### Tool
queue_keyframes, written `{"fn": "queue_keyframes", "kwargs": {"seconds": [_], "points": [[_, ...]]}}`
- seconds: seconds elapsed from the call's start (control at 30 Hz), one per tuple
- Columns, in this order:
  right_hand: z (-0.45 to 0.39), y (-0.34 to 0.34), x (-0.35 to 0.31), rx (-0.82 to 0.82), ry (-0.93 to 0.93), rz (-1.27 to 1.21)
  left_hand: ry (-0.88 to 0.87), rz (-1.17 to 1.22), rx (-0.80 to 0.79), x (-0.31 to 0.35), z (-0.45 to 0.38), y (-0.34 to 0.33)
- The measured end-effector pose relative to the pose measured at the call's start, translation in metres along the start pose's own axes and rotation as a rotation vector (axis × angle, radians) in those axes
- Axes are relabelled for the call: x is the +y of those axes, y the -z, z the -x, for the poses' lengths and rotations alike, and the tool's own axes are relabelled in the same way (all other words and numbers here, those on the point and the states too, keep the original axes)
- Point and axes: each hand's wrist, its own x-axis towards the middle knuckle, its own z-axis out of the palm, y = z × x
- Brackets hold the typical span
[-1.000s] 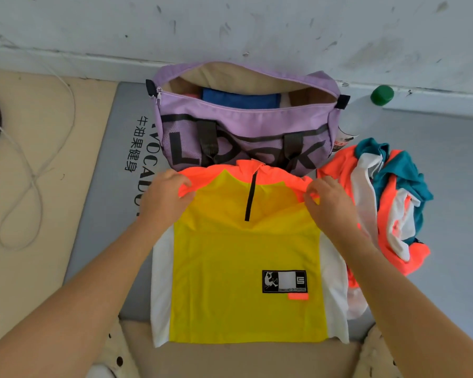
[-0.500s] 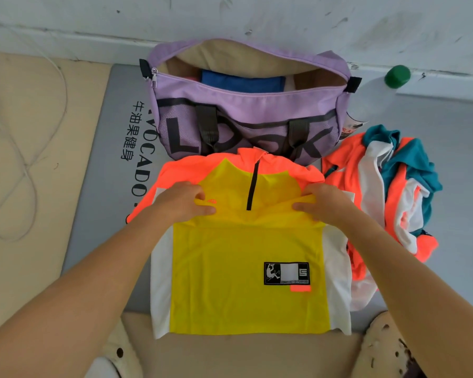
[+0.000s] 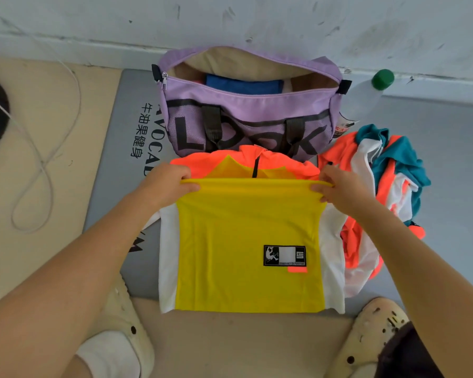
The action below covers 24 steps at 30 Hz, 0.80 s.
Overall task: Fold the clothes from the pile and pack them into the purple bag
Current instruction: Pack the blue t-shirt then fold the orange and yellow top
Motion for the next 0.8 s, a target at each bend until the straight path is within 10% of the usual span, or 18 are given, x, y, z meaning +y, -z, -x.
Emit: {"fn": "queue_keyframes", "kwargs": {"seconds": [0.17, 0.37, 0.8], "points": [[0.038, 0.005, -0.005, -0.181, -0.038, 0.284, 0.005, -0.105, -0.215, 0.012, 0.039, -0.002], [0.1, 0.051, -0.034, -0.881, -0.31, 0.042, 0.157, 0.063, -0.649, 0.03, 0.082, 0.044], [0.154, 0.132, -0.081, 0.237, 0.066, 0.001, -0.105, -0.053, 0.414, 0.087, 0.139, 0.142]]}}
